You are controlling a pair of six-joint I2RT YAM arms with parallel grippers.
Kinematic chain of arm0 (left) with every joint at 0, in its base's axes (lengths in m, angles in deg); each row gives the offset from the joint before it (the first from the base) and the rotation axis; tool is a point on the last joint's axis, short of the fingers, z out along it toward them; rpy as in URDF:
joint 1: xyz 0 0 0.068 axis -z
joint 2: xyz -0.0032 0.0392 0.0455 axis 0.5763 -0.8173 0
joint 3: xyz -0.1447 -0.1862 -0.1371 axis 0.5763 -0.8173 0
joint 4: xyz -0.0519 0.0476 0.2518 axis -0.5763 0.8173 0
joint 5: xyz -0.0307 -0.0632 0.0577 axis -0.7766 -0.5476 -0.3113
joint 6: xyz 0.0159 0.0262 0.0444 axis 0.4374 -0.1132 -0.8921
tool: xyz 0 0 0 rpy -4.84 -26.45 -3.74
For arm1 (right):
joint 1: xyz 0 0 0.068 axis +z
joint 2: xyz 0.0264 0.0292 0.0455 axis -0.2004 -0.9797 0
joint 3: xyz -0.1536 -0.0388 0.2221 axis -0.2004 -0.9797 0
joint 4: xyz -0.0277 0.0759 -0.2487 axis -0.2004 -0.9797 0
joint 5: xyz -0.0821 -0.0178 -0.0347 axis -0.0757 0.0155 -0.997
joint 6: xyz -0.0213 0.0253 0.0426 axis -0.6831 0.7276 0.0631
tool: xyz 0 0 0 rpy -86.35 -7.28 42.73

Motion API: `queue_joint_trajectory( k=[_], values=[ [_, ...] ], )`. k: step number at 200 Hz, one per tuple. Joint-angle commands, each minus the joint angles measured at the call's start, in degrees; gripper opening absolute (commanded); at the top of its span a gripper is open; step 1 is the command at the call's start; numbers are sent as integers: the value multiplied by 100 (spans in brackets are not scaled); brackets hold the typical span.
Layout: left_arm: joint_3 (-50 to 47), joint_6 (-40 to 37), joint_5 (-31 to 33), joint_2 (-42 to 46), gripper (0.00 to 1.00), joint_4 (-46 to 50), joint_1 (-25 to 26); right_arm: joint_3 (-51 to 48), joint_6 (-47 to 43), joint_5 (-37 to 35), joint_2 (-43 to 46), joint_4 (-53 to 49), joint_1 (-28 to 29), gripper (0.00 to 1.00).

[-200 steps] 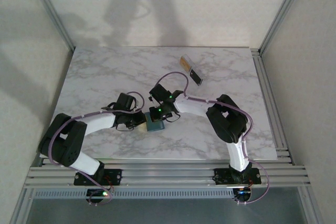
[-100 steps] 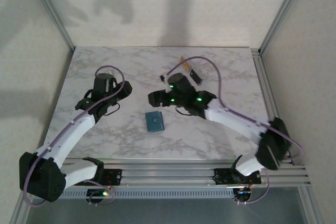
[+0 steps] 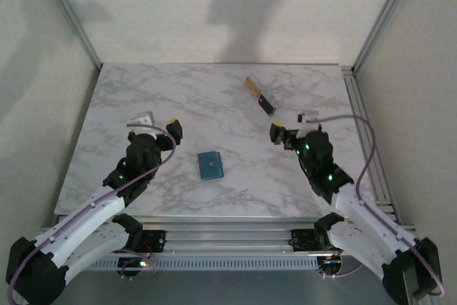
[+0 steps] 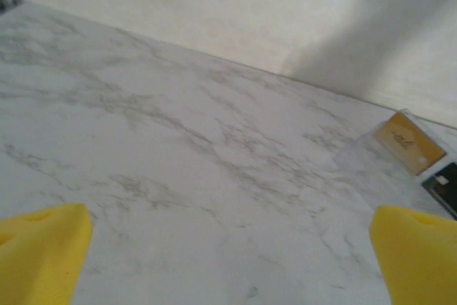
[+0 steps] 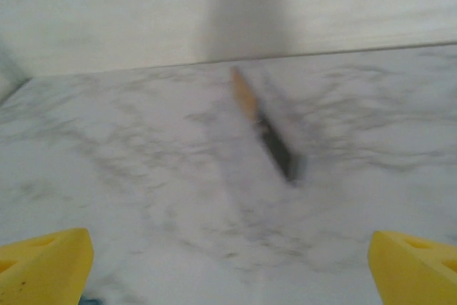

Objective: Put the credit cards into the card holder

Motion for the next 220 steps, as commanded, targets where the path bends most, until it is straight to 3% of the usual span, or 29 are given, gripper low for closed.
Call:
queue_joint_trajectory(
  k=[1,17,28,42,59,89,132,146,163,182,196,220],
  values=[
    [-826,-820,637,578,100,-1576,1,-1236,-1239,-641,481,1999,-346,99],
    [-1613,-1955,261,1017,100,-2538,-124,-1035,-1121,-763,718,552,-811,99],
    [-1982,-2311,490,1083,100,-3069,-278,-1066,-1083,-946,728,265,-1000,99],
    [-2143,-2416,462,899,100,-3211,-768,-1400,-946,-1007,654,599,-1343,99],
    [-2423,-2778,-670,330,100,-3797,-1611,-1661,-705,-605,168,936,-1944,99],
    [-2540,-2260,-1565,-877,100,-4812,-2499,-1734,-616,11,-863,2199,-2338,99],
    [-2418,-2022,-1678,-2173,100,-6266,-2830,-1471,-1181,784,-2324,3620,-2421,99],
    [-2276,-1886,-1757,-2647,99,-6478,-2849,-1182,-1232,983,-2447,3180,-2441,99],
    [-2091,-1854,-2072,-3161,100,-6745,-2858,-1259,-1209,957,-2438,3312,-2442,99],
    [-2000,-1705,-1734,-3618,100,-6972,-2874,-1337,-1127,1076,-2501,3577,-2462,99],
    [-1905,-1750,-1856,-3897,100,-7024,-2884,-1306,-964,1152,-2636,3691,-2462,99],
    [-1838,-1752,-1870,-4072,100,-7034,-2898,-1193,-849,940,-3355,4262,-2464,99]
  ],
)
